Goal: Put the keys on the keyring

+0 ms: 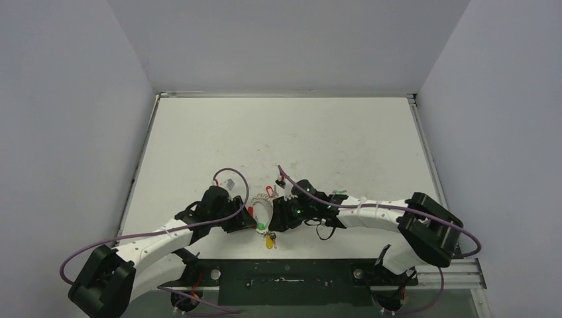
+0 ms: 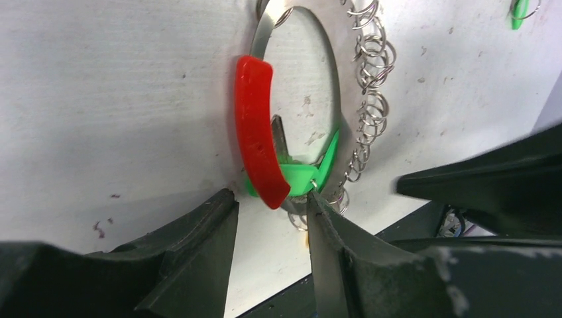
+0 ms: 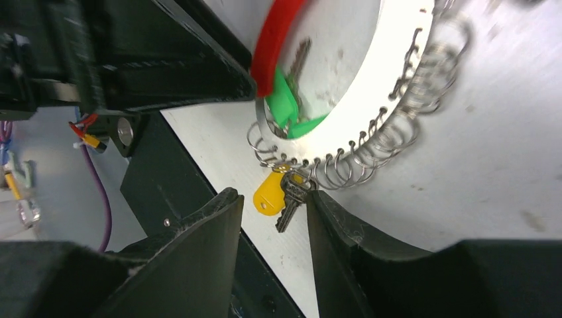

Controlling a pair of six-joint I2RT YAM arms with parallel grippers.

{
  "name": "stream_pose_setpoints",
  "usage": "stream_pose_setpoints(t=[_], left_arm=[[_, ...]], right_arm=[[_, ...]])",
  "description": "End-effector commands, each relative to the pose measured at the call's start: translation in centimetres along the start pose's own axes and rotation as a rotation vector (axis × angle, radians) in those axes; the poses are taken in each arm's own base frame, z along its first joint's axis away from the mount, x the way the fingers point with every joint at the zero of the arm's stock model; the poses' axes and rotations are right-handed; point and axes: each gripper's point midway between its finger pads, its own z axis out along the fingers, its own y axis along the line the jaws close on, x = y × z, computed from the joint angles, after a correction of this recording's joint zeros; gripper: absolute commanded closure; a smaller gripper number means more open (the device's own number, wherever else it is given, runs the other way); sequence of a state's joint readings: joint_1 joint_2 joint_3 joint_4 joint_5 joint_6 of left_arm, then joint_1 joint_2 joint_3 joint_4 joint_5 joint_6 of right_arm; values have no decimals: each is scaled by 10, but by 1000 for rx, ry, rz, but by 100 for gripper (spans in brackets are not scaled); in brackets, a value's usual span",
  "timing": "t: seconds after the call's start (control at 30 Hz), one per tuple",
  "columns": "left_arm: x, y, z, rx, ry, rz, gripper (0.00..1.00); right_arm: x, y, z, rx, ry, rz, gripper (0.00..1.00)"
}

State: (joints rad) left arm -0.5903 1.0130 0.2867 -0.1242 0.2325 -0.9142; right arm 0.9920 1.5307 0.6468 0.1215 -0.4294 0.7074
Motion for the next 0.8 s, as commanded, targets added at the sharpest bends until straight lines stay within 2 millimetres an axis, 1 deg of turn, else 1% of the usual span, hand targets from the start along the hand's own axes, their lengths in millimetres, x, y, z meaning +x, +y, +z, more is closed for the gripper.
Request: stream_pose_setpoints(t=[0.0,0.13,0.33,0.4,0.47,0.57,0.6,0.77], left_arm=[[-6,5,-10,-42,-37,60,59],[-14,3,-18,-37,-82,100,58],[-21,-6,-27,2,-129,151,58],[-22,-7,-28,14,-138,169,57],[-23,-11,-29,33,-145,190,57],[-23,-15,-30,62,-145,229,57],[-23,-17,-30,72,-146,241,57],[-23,-28,-32,137,-153,313,58]], right_arm=[[-60,14,-42,67,-185,-264,58],[-69,4,-61,104,-211,-409,55],[-82,12,-77,76,-329,-598,55],[-81,12,-81,69,-355,-662,55],[-77,13,-81,49,-357,-741,55],[-54,26,-77,-93,-285,-928,56],[-49,28,-76,-111,-270,-1000,56],[-34,21,-68,-120,-202,-1138,57]])
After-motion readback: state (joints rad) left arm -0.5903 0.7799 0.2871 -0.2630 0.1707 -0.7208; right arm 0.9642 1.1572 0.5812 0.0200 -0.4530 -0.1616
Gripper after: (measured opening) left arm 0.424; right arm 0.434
